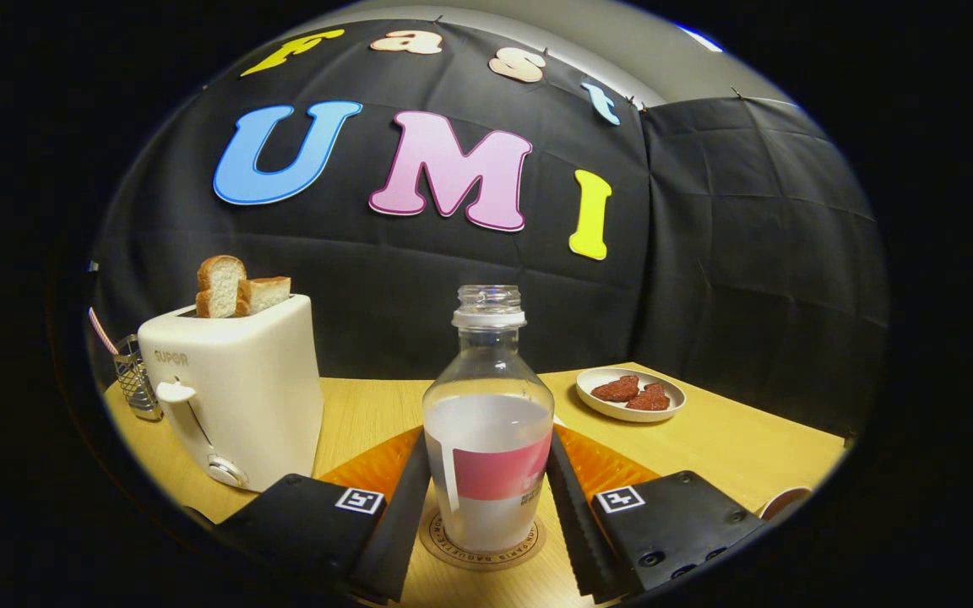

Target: Take the bottle from table, then pour the juice into the cup, finally place the bottle on the coaster

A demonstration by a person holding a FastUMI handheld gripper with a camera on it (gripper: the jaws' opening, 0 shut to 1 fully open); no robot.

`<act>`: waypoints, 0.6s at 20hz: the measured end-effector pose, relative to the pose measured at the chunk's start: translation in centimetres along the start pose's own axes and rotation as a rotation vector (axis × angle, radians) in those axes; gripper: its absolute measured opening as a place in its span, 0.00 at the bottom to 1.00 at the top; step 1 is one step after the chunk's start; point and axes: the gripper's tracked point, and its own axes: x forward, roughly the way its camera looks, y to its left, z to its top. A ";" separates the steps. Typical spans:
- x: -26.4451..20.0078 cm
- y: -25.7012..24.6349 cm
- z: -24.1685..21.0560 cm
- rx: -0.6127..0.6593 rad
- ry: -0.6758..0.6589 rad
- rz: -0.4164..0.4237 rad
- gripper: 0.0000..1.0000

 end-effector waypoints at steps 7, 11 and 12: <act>-0.4 -0.4 0.6 -0.016 -0.020 -0.003 0.82; -1.2 -0.7 1.2 0.011 -0.021 -0.004 0.97; -1.3 -0.7 1.2 0.019 -0.017 -0.004 0.97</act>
